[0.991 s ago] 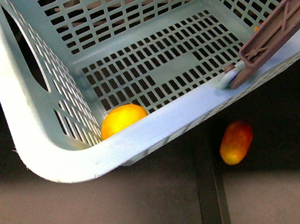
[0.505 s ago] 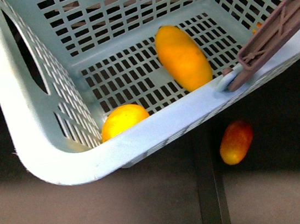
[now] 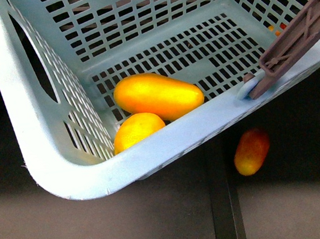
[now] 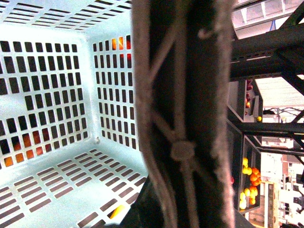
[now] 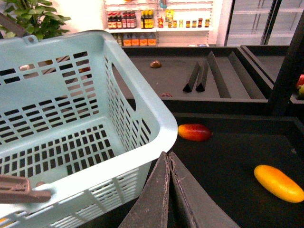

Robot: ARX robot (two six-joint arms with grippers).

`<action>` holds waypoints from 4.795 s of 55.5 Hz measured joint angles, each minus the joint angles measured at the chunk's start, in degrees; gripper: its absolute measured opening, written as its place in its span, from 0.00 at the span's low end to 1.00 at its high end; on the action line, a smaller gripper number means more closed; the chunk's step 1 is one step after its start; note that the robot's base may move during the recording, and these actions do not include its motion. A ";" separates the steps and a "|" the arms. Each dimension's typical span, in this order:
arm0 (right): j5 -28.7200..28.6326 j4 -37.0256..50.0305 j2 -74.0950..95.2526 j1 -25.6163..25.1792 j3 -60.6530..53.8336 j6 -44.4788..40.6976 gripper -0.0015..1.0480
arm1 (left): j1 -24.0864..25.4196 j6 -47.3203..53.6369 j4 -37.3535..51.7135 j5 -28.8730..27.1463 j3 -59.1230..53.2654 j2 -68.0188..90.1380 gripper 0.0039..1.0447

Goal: Pick lemon and mango into basket

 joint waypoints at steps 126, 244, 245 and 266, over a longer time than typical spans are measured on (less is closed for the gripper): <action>-0.07 -26.97 -34.95 0.00 -6.82 -0.13 0.92 | 0.00 -0.02 0.00 0.02 0.00 0.00 0.04; -0.13 -26.99 -35.04 0.00 -6.82 -0.13 0.92 | 9.64 -36.02 -7.06 -43.82 -14.03 0.02 0.93; -0.13 -26.99 -35.04 0.00 -6.82 -0.13 0.92 | 8.87 -36.02 -7.39 -44.37 -13.09 -0.11 0.94; -0.04 -27.02 -35.01 0.00 -6.82 -0.13 0.92 | 11.72 5.90 36.61 -30.80 -32.52 -6.99 0.69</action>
